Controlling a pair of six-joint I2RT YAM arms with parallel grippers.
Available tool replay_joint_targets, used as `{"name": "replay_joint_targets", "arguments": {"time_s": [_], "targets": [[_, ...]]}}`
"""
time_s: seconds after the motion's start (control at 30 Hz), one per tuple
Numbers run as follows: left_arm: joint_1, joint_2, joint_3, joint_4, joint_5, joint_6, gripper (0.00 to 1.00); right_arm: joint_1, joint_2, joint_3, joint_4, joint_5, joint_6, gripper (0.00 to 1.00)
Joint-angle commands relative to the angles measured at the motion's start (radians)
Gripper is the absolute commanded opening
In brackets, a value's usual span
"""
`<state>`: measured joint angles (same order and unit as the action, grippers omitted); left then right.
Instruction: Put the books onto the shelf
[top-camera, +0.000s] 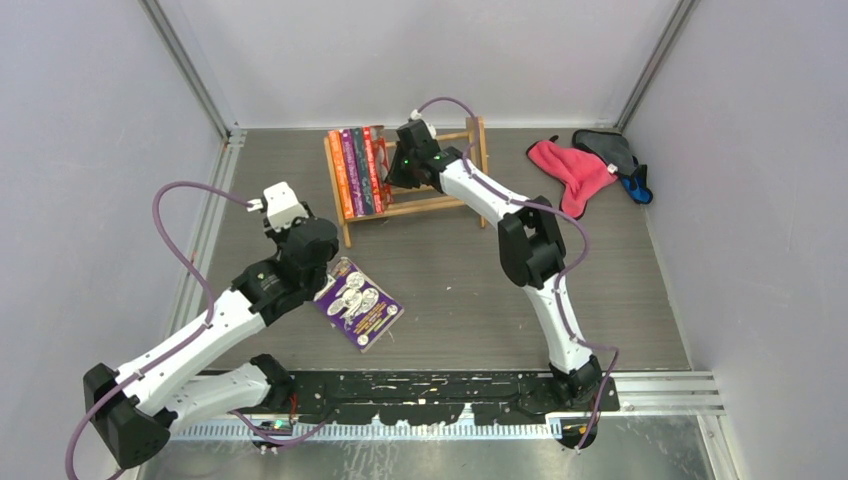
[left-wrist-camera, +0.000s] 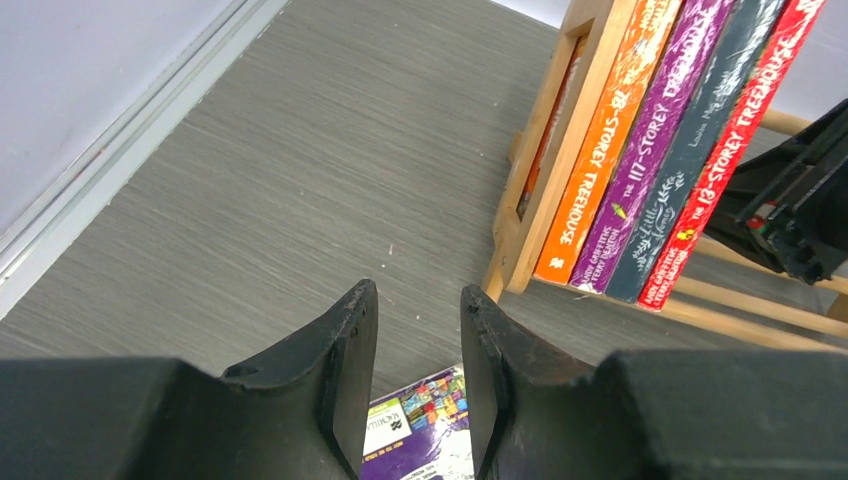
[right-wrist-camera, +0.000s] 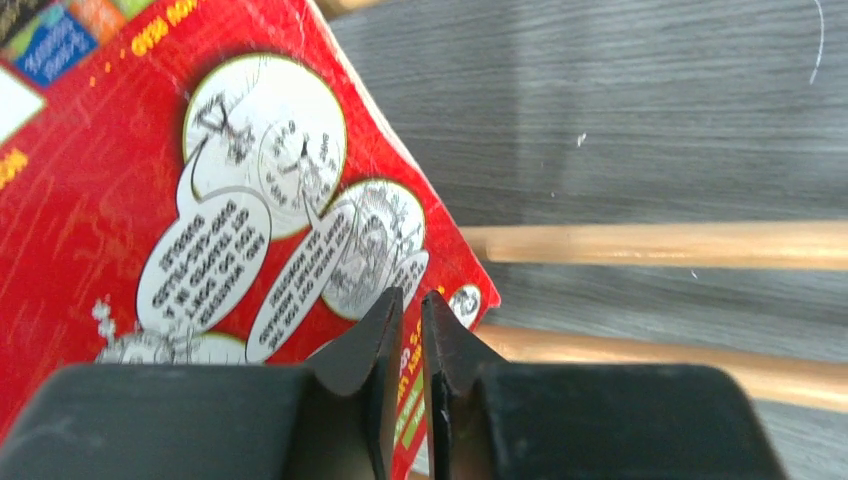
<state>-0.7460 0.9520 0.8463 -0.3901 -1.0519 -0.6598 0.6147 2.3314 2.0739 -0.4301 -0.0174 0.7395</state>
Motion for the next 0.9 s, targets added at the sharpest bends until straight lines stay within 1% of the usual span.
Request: {"name": "replay_joint_targets", "arguments": {"time_s": [0.0, 0.1, 0.23, 0.4, 0.63, 0.7, 0.8, 0.83, 0.87], "targets": [[-0.004, -0.017, 0.025, -0.092, -0.010, -0.086, 0.37, 0.004, -0.155, -0.052, 0.051, 0.014, -0.030, 0.21], [-0.004, -0.012, 0.046, -0.155, -0.004, -0.135, 0.38, -0.004, -0.199, -0.090, 0.055, 0.048, -0.045, 0.27], [-0.004, -0.001, 0.068, -0.215, 0.013, -0.192, 0.39, -0.011, -0.255, -0.141, 0.055, 0.049, -0.062, 0.35], [-0.004, 0.031, 0.110, -0.353, 0.046, -0.305, 0.39, -0.011, -0.353, -0.220, 0.052, 0.051, -0.088, 0.43], [-0.005, 0.031, 0.125, -0.492, 0.167, -0.462, 0.43, -0.004, -0.539, -0.407, 0.037, 0.033, -0.110, 0.49], [-0.004, 0.023, 0.119, -0.527, 0.201, -0.505, 0.45, 0.011, -0.598, -0.476, 0.038, 0.032, -0.119, 0.50], [-0.004, -0.003, 0.094, -0.556, 0.255, -0.554, 0.45, 0.039, -0.688, -0.574, 0.037, 0.015, -0.130, 0.51], [-0.004, -0.013, 0.081, -0.564, 0.271, -0.573, 0.49, 0.050, -0.715, -0.603, 0.037, -0.005, -0.130, 0.52], [-0.005, -0.022, 0.073, -0.576, 0.287, -0.594, 0.50, 0.063, -0.738, -0.632, 0.038, -0.011, -0.130, 0.53]]}}
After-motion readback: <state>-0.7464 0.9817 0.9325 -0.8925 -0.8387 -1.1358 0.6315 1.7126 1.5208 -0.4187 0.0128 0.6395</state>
